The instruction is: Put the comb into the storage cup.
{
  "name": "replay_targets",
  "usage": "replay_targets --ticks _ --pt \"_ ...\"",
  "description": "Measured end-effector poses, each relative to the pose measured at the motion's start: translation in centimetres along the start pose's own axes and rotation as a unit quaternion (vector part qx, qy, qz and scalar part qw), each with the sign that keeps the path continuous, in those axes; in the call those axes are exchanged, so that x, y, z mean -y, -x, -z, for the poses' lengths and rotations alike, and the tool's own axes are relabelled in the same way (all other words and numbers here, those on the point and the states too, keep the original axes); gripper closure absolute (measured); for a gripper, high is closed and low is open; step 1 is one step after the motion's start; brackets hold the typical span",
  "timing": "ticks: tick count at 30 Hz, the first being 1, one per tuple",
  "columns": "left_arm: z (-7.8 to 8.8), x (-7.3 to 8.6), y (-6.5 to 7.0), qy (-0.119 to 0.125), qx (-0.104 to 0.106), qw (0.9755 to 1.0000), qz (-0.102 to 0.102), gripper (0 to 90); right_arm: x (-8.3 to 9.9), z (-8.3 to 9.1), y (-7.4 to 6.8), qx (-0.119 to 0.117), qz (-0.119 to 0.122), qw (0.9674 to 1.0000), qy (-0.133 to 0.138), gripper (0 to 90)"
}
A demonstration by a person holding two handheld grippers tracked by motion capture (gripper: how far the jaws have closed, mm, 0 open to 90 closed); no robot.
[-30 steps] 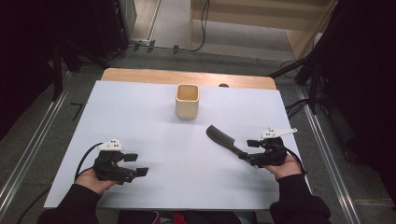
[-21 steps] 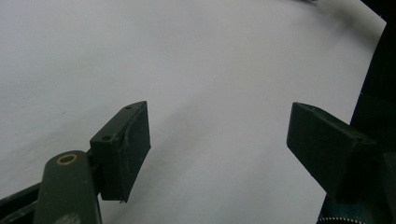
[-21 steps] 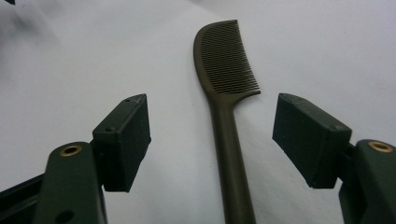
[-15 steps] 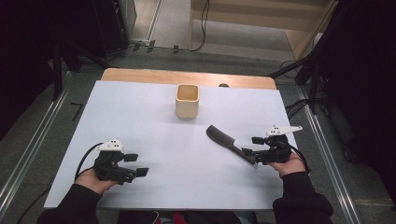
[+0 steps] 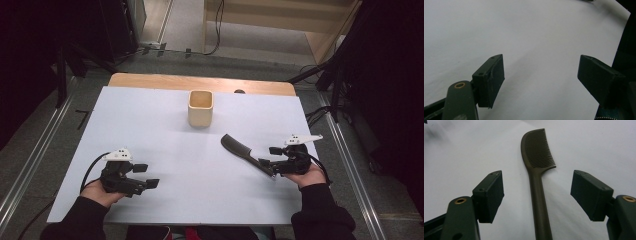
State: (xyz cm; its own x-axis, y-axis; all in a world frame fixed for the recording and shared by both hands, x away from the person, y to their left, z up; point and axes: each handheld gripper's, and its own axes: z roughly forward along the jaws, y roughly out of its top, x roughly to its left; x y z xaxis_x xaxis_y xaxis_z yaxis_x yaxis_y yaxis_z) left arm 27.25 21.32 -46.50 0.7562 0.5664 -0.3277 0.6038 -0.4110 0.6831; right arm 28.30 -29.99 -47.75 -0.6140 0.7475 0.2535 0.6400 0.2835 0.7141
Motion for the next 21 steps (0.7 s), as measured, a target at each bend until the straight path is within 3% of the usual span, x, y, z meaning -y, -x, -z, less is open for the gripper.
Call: replay_targets --ticks 8,15,21 --pt "-0.4 -0.6 0.0 0.0 0.005 1.0 -0.006 21.9 0.6 -0.4 -0.1 0.019 -0.004 0.9998 -0.002 25.2" --pt "-0.5 -1.1 -0.4 0.004 0.007 0.9999 -0.007 21.9 1.5 -0.4 0.0 0.015 -0.013 0.9998 -0.006 26.0" --pt "-0.9 -1.6 -0.7 0.006 0.012 0.9999 -0.007 21.9 2.3 -0.3 -0.1 0.02 -0.004 0.9997 -0.016 27.6"
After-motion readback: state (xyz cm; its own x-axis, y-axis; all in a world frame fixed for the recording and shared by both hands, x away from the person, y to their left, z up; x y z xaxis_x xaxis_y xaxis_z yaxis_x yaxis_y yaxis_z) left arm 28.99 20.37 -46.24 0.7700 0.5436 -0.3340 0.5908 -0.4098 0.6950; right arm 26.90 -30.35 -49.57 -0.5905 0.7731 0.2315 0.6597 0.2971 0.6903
